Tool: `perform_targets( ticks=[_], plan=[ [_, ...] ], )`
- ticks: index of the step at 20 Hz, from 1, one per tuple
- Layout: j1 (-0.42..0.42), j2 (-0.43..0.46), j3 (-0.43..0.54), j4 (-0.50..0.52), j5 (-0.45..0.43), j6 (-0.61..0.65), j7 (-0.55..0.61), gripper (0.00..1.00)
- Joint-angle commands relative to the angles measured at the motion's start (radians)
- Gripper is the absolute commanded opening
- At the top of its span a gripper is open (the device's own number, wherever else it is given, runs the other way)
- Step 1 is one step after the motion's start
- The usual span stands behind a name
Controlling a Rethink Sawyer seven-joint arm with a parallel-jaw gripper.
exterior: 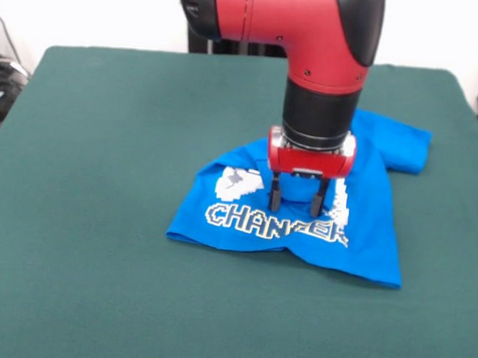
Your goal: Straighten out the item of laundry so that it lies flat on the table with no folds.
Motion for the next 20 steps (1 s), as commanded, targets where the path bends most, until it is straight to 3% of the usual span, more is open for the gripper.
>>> perform_targets(
  ticks=[1,20],
  plan=[
    [0.025,0.018,0.085,0.133,-0.031,0.013,0.039,1.0],
    [0.022,0.002,0.076,0.14,-0.034,0.038,0.027,1.0]
  ],
)
